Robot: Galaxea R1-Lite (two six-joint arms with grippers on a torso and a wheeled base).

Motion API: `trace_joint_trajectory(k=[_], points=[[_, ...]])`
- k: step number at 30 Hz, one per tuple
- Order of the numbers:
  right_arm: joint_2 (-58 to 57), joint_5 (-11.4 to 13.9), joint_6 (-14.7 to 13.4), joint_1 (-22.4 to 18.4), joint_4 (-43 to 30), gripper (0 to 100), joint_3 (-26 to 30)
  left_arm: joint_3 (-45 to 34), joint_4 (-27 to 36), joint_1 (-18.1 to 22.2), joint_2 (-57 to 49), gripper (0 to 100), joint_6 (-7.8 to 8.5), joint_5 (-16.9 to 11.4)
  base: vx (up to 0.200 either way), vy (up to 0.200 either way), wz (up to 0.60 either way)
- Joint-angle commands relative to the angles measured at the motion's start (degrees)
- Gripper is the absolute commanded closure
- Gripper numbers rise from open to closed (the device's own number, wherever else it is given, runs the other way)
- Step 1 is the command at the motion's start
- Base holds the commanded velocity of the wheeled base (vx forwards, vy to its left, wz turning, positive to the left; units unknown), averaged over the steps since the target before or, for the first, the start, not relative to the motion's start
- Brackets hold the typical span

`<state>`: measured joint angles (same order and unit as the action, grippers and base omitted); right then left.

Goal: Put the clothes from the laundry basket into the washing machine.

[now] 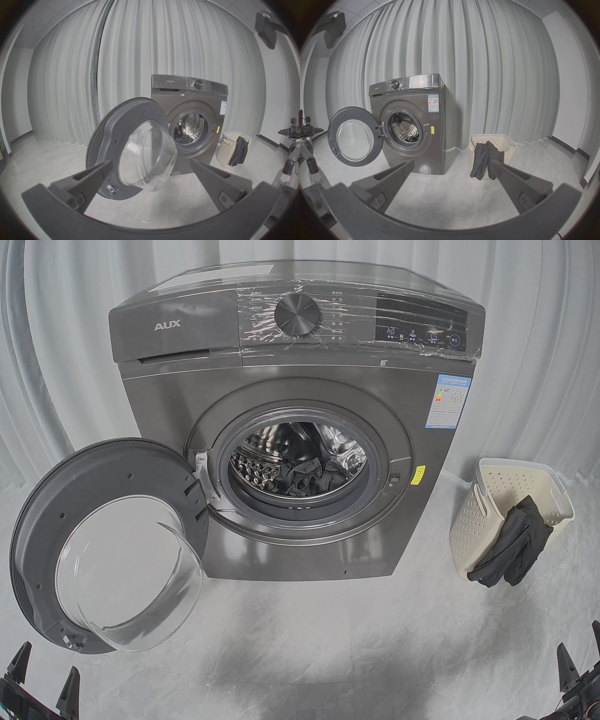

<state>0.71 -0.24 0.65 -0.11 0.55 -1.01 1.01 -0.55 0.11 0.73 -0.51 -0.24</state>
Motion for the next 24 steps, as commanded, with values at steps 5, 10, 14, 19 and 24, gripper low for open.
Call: trace_joint_trajectory(k=[5,10,14,19,24], points=[[-0.71,-0.28,-0.21,0.11,0.07,0,1.01,-0.92,0.64,-0.02,-0.73,0,-0.02,-0.28,0.000,-0.200,0.00],[-0.71,-0.20,-0.29,0.11,0.07,0,1.01,-1.01,0.64,-0.02,-0.73,0,0.34,-0.28,0.000,-0.200,0.00],[-0.71,-0.28,-0.29,0.11,0.07,0,1.01,-0.92,0.72,-0.02,-0.73,0,0.51,-0.28,0.000,-0.200,0.00],[-0.71,-0.28,-0.29,0.11,0.07,0,1.01,-1.01,0.64,-0.02,-0.73,0,0.51,-0.20,0.000,-0.200,0.00],[-0.71,-0.28,-0.29,0.11,0.07,0,1.01,-1.01,0.64,-0.02,-0.73,0,0.42,-0.11,0.000,-0.200,0.00]])
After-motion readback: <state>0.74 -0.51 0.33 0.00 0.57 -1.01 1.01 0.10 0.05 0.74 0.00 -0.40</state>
